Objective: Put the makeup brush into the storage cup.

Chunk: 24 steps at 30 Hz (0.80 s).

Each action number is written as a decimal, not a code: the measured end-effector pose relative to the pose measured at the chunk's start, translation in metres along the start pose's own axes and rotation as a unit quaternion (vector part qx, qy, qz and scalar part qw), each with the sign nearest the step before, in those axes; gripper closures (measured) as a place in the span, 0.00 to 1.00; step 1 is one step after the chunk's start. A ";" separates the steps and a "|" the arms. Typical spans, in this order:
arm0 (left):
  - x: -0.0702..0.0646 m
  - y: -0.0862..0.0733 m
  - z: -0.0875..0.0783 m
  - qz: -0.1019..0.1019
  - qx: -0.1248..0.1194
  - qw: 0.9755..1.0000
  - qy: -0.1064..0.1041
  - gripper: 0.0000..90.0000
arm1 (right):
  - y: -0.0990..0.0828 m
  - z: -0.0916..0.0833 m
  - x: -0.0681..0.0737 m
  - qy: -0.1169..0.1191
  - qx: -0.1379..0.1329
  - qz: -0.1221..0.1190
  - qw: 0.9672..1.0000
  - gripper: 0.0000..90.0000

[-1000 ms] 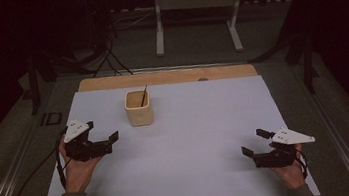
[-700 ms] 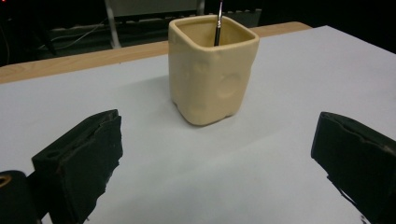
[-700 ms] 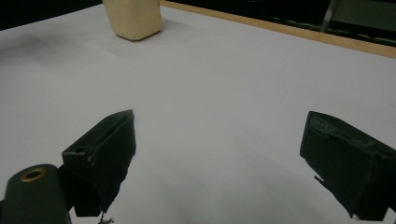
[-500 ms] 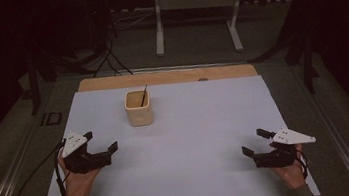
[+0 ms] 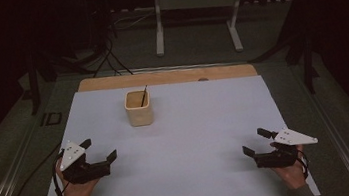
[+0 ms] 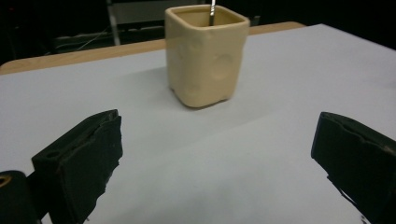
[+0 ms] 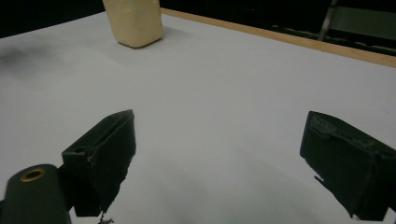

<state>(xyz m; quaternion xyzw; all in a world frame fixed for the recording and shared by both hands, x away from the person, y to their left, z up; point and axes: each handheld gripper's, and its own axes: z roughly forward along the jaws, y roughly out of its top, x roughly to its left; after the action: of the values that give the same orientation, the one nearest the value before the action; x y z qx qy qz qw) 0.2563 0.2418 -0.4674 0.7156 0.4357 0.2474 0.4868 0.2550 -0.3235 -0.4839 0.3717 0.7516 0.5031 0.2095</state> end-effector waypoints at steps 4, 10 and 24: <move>-0.004 -0.001 -0.002 0.005 -0.003 1.000 -0.006 0.03 | 0.000 0.000 0.000 0.003 -0.003 -0.002 1.000 0.11; -0.007 -0.003 -0.003 0.013 -0.005 1.000 -0.013 0.03 | 0.000 -0.001 0.000 0.008 -0.009 -0.001 1.000 0.11; -0.007 -0.005 -0.001 0.015 -0.001 1.000 -0.008 0.02 | 0.000 -0.001 0.002 0.014 -0.011 -0.007 1.000 0.11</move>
<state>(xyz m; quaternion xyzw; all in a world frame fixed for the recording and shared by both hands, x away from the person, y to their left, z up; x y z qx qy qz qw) 0.2503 0.2370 -0.4710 0.7234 0.4208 0.2494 0.4872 0.2531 -0.3232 -0.4830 0.3575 0.7515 0.5146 0.2064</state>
